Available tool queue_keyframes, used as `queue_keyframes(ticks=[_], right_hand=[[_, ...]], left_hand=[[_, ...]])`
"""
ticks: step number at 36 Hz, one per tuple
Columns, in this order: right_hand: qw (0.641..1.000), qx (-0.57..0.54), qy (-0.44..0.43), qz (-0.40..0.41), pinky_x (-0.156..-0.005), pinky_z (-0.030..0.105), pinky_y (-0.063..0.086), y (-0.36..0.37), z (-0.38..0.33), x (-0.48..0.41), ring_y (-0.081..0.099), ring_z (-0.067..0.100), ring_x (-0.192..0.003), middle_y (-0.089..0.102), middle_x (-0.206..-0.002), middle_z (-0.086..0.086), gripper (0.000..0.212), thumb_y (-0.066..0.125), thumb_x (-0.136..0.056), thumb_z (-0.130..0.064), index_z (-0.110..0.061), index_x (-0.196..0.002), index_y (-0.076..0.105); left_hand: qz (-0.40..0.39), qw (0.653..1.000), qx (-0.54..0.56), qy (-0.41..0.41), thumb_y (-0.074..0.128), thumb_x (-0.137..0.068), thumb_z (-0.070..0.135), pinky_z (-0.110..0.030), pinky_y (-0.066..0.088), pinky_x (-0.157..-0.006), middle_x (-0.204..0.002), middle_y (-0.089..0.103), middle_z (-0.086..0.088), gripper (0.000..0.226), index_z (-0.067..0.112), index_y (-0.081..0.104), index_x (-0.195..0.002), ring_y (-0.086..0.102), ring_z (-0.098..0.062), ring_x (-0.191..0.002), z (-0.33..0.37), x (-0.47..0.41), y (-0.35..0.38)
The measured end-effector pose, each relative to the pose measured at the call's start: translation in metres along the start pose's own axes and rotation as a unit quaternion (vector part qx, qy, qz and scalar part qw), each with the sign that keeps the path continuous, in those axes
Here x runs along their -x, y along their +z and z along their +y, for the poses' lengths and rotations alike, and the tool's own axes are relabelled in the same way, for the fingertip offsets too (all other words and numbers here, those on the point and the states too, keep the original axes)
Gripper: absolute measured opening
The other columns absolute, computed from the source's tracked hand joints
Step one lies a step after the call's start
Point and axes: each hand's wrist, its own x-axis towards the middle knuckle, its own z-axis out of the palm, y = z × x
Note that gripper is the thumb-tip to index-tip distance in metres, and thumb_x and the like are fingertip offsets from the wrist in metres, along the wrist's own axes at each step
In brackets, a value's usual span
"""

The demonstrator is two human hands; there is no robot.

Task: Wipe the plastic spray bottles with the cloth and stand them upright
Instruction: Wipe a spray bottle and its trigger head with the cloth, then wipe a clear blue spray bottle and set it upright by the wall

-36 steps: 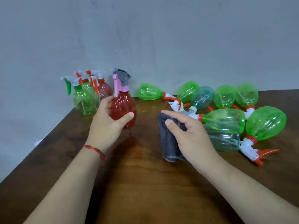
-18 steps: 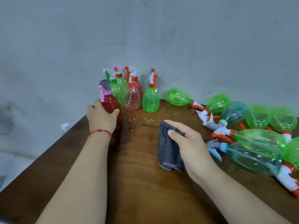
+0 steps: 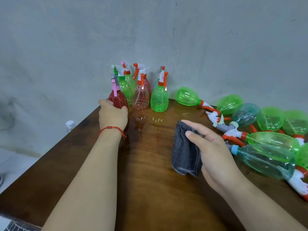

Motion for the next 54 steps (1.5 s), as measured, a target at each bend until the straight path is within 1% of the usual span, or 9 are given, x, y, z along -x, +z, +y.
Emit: queue_keyframes(ticks=[9, 15, 20, 23, 32, 38, 44, 47, 54], right_hand=[[1.0, 0.025, -0.012, 0.011, -0.108, 0.045, 0.056, -0.012, 0.0, -0.006, 0.072, 0.008, -0.114, 0.077, -0.12, -0.017, 0.042, 0.059, -0.106, -0.005, -0.04, -0.119, 0.079], [0.996, 0.043, -0.071, 0.018, -0.113, 0.043, 0.052, -0.036, -0.005, -0.01, 0.068, 0.004, -0.12, 0.076, -0.123, -0.018, 0.047, 0.059, -0.104, 0.002, -0.037, -0.123, 0.078], [0.989, 0.05, -0.142, 0.013, -0.107, 0.045, 0.055, -0.065, -0.01, -0.016, 0.073, 0.014, -0.108, 0.08, -0.114, -0.002, 0.032, 0.064, -0.101, 0.003, -0.021, -0.118, 0.078], [0.979, 0.102, -0.175, 0.003, -0.102, 0.046, 0.058, -0.086, -0.012, -0.016, 0.074, 0.017, -0.104, 0.08, -0.109, 0.0, 0.027, 0.067, -0.1, 0.002, -0.018, -0.114, 0.078], [0.979, 0.108, -0.169, -0.021, -0.102, 0.037, 0.058, -0.132, 0.003, -0.011, 0.073, 0.014, -0.114, 0.075, -0.122, -0.004, 0.052, 0.084, -0.088, -0.002, -0.028, -0.13, 0.071], [0.99, 0.037, -0.128, -0.051, -0.089, 0.027, 0.059, -0.148, -0.006, -0.007, 0.076, 0.012, -0.101, 0.082, -0.107, -0.001, 0.02, 0.072, -0.098, -0.011, -0.02, -0.113, 0.081], [0.995, -0.005, -0.094, -0.018, -0.097, 0.057, 0.06, -0.162, -0.018, -0.01, 0.076, 0.036, -0.108, 0.081, -0.109, 0.011, 0.016, 0.073, -0.098, -0.015, -0.015, -0.113, 0.081], [0.996, -0.007, -0.085, 0.003, -0.095, 0.058, 0.061, -0.172, -0.031, -0.01, 0.077, 0.033, -0.104, 0.081, -0.106, 0.011, 0.015, 0.075, -0.097, -0.015, -0.013, -0.111, 0.078], [0.988, 0.031, -0.128, 0.077, -0.091, 0.064, 0.06, -0.203, -0.056, -0.011, 0.077, 0.031, -0.1, 0.077, -0.108, 0.012, 0.02, 0.067, -0.104, -0.032, -0.014, -0.113, 0.068]], left_hand=[[-0.031, 0.999, -0.043, 0.011, 0.069, -0.099, 0.025, -0.036, 0.047, -0.084, -0.114, 0.061, -0.005, 0.03, 0.011, 0.055, -0.122, 0.06, -0.026, -0.102, -0.005, -0.003, -0.001], [-0.124, 0.974, -0.075, 0.174, 0.065, -0.101, 0.039, -0.03, 0.045, -0.075, -0.083, 0.067, 0.004, 0.023, 0.02, 0.065, -0.089, 0.059, -0.004, -0.075, 0.03, 0.044, 0.008], [-0.372, 0.878, 0.123, 0.273, 0.067, -0.097, 0.049, -0.028, 0.053, -0.092, -0.105, 0.075, 0.013, 0.024, 0.029, 0.071, -0.11, 0.069, -0.003, -0.1, 0.056, 0.129, 0.036], [-0.455, 0.828, 0.173, 0.28, 0.072, -0.1, 0.035, -0.048, 0.055, -0.105, -0.12, 0.076, 0.005, 0.027, 0.03, 0.067, -0.126, 0.072, -0.017, -0.117, 0.05, 0.162, 0.053], [-0.41, 0.83, 0.255, 0.279, 0.081, -0.092, 0.015, -0.033, 0.059, -0.091, -0.105, 0.08, -0.001, 0.021, 0.032, 0.079, -0.103, 0.074, -0.019, -0.097, 0.052, 0.18, 0.067], [-0.47, 0.81, 0.284, 0.206, 0.066, -0.098, 0.011, -0.027, 0.059, -0.086, -0.103, 0.081, -0.01, 0.014, 0.012, 0.079, -0.104, 0.076, -0.018, -0.098, 0.07, 0.203, 0.069], [-0.445, 0.853, 0.203, 0.182, 0.066, -0.103, 0.031, -0.058, 0.056, -0.093, -0.104, 0.078, -0.01, 0.022, 0.016, 0.081, -0.103, 0.069, -0.022, -0.097, 0.084, 0.213, 0.089], [-0.416, 0.872, 0.159, 0.203, 0.063, -0.108, 0.023, -0.037, 0.058, -0.085, -0.093, 0.074, 0.014, 0.019, 0.028, 0.081, -0.103, 0.067, -0.002, -0.088, 0.096, 0.218, 0.091], [-0.353, 0.886, 0.002, 0.3, 0.07, -0.103, 0.023, -0.012, 0.046, -0.07, -0.097, 0.07, 0.014, 0.011, 0.029, 0.071, -0.112, 0.062, 0.004, -0.084, 0.1, 0.203, 0.081]])
